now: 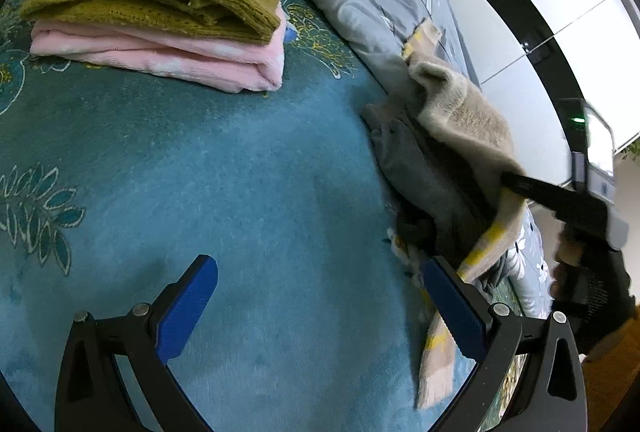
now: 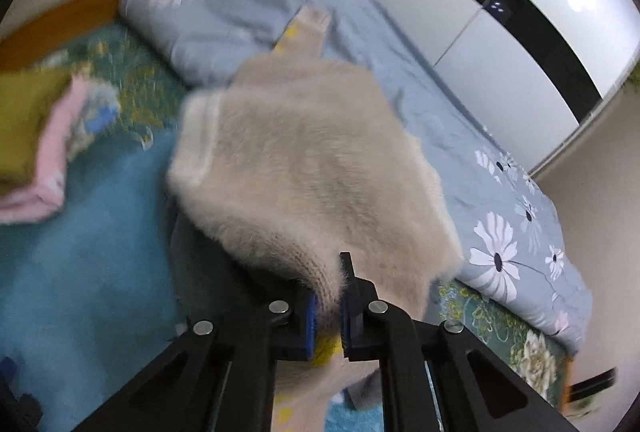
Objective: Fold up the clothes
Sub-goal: 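Grasp the sweater body with the right gripper while the left gripper approaches the sleeve, then lift the sweater with the right gripper and pull it off the grey garment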
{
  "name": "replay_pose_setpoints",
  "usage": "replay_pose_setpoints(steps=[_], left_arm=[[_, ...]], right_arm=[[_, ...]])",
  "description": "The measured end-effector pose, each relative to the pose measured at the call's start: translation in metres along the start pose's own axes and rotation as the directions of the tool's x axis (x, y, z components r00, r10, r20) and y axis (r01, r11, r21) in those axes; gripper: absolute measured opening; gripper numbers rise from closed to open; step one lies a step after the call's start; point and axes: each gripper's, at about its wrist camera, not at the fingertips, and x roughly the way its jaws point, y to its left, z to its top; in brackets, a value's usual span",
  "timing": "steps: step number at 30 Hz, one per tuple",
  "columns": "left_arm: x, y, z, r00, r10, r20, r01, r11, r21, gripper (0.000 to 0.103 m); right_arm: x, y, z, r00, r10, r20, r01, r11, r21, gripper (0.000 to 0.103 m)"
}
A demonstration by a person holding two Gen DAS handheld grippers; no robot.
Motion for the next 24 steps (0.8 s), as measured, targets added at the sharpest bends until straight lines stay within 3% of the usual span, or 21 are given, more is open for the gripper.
replay_pose_setpoints(steps=[4,9,13,19,24], left_arm=[[-0.010,-0.005,-0.008,1.000,-0.014,-0.017,0.014,1.000,0.009,0.103],[-0.014,-0.013,-0.019,0.985,-0.126,-0.119,0.119,0.991,-0.061,0.102],[-0.022,-0.027,-0.030,0.982,-0.135,-0.129,0.128,0.990,-0.059,0.102],[-0.041,-0.046,-0.031,0.979,-0.157,-0.131,0.150,0.987,-0.059,0.102],[-0.040,-0.060,-0.036,0.966,-0.196,-0.168,0.175,0.976,-0.131,0.102]], right_arm=[[-0.043,-0.028,-0.005,0.996,0.031,0.089,-0.033,0.999,0.023,0.008],[-0.081,-0.053,-0.022,0.988,0.032,0.148,-0.043,0.997,0.070,0.007],[-0.110,-0.072,-0.039,0.980,0.041,0.193,-0.059,0.995,0.087,0.007],[-0.163,-0.102,-0.090,0.964,0.085,0.250,-0.111,0.989,0.092,0.007],[-0.203,-0.132,-0.146,0.957,0.119,0.264,-0.154,0.981,0.116,0.007]])
